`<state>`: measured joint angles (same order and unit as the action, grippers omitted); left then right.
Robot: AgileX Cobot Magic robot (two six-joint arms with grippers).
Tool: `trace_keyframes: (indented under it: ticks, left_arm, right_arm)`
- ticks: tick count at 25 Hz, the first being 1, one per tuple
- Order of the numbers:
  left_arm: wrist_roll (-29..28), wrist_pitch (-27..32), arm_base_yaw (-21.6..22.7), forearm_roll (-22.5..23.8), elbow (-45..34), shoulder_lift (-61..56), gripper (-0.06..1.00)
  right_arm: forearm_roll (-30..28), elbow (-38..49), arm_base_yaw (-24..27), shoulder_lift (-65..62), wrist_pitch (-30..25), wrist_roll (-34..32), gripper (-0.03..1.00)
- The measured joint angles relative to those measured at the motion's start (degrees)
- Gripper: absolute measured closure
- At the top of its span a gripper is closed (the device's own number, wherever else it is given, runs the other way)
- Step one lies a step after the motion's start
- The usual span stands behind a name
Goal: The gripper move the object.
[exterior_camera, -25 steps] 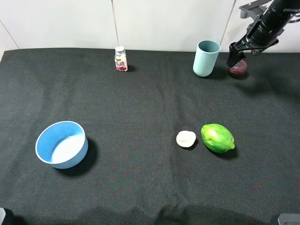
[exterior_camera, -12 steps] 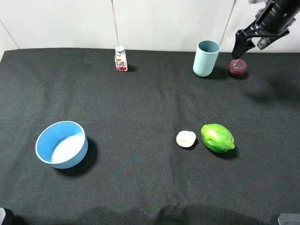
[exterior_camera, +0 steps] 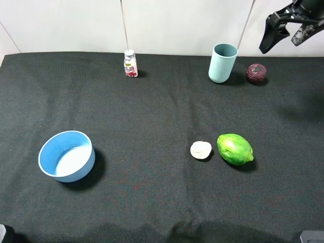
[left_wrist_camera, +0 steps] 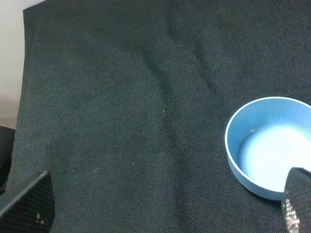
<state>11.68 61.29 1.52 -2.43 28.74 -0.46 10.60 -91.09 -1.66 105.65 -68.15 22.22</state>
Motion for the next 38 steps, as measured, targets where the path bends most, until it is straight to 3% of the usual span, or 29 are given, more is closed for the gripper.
trace_keyframes:
  ticks: [16,38]
  left_arm:
    - [0.0,0.0,0.0,0.0,0.0,0.0,-0.05]
    - [0.0,0.0,0.0,0.0,0.0,0.0,-0.05]
  right_arm:
    - [-0.2,0.0,0.0,-13.0,-1.9,-7.8,0.27]
    - [-6.8,2.6,0.0,-31.9,-2.1,-16.8,0.27]
